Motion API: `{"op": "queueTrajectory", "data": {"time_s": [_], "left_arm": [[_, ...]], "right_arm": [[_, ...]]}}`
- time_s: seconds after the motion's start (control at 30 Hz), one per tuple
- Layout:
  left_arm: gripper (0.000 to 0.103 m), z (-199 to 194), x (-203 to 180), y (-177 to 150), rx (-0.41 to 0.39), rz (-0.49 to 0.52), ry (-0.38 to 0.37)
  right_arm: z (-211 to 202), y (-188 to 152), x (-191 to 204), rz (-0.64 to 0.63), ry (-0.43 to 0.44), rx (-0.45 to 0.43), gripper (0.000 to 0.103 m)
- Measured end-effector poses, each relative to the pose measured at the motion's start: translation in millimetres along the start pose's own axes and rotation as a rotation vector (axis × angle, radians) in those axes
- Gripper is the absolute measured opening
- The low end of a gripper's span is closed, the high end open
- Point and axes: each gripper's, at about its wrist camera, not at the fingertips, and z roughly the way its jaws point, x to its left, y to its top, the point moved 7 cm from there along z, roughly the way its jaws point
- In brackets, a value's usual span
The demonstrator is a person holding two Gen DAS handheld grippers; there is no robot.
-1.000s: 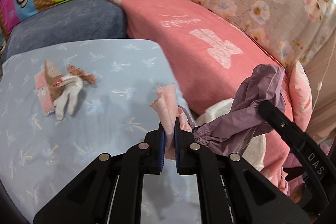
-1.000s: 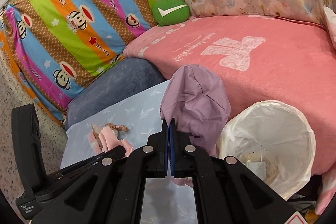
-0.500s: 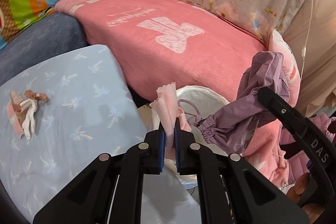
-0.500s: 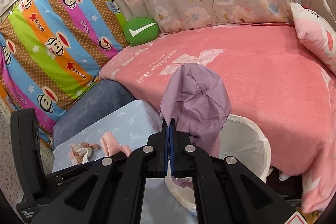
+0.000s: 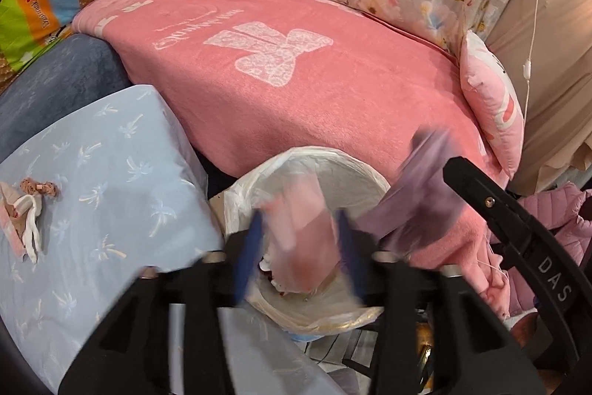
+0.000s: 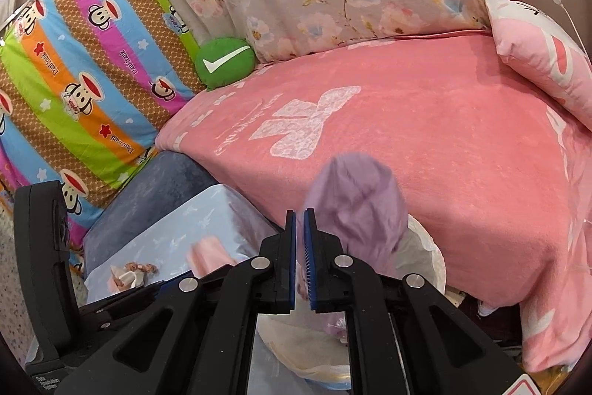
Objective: Organize soft objects
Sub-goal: 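Carry the pink and lilac cloths over the bin and open both tools, then move both tools back to the pile and close the right tool on the white glove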
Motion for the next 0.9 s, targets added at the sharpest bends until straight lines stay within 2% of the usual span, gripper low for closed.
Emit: {"op": "queueTrajectory", "data": {"time_s": [0.03, 0.07, 0.43, 0.9], "left_arm": [[0.063, -1, 0, 1, -0.015, -0.003, 0.011], [0.063, -2, 1, 1, -0.022, -0.004, 0.019], [0.063, -1, 16, 1, -0.016, -0.035, 0.042], [0.063, -10, 52, -6, -0.030, -0.102, 0.069]], "right_arm": [[0, 0, 1, 0.002, 0.001, 0.000, 0.008], [0, -1, 0, 0.003, 0.000, 0.001, 0.008], [9, -8, 7, -0.010, 0.000, 0.024, 0.010], [24, -29, 40, -0.068, 0.025, 0.082, 0.012]]}}
